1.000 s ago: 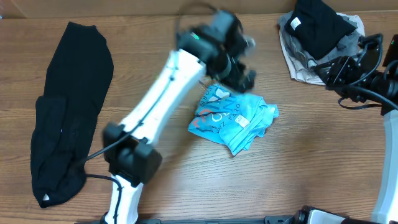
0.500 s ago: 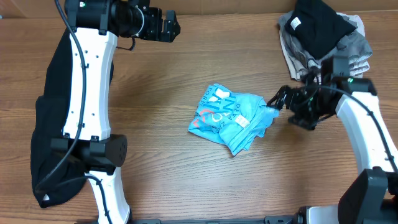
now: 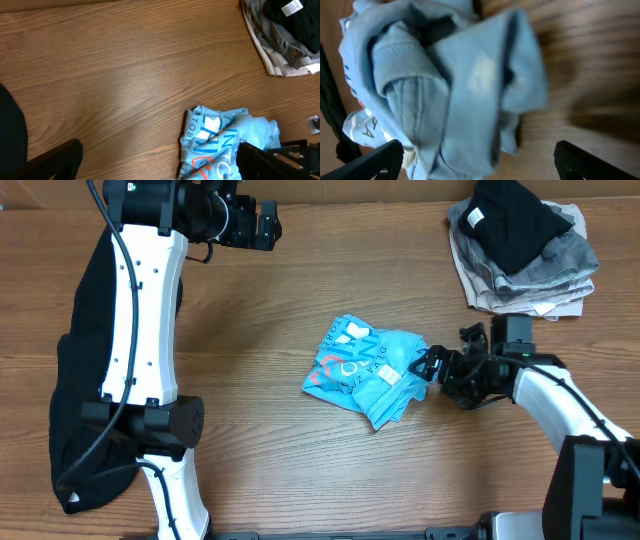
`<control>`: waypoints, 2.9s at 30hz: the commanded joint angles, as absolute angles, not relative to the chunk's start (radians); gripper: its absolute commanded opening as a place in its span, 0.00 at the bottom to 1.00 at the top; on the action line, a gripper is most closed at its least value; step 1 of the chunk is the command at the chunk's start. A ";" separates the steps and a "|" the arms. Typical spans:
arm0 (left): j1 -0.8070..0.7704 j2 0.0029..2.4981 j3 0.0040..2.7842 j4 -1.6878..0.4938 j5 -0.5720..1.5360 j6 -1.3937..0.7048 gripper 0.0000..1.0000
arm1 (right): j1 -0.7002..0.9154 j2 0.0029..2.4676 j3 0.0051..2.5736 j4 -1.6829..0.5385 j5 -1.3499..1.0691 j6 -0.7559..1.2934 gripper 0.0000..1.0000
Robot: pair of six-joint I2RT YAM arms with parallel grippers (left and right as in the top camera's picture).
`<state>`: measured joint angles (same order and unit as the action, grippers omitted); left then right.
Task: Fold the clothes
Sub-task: 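Grasp the folded blue shirt bundle with the right gripper, then carry the bundle with the right gripper onto the top-right clothes stack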
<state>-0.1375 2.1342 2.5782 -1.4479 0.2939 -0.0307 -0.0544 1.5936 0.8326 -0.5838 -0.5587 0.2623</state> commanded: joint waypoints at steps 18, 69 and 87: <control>-0.138 2.134 2.572 -1.473 0.277 -0.030 1.00 | 0.085 1.826 0.820 -0.327 -0.514 0.318 0.21; -0.138 2.188 2.567 -1.454 0.200 -0.030 1.00 | -0.351 1.945 1.526 0.447 -0.634 0.999 0.04; -0.138 2.188 2.567 -1.395 0.199 -0.031 1.00 | -0.474 2.166 1.631 0.064 -0.780 0.775 0.13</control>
<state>-0.1375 2.1792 2.5721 -1.3998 0.2043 -0.0307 -0.4522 2.1872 1.6028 0.0921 -0.7254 0.8566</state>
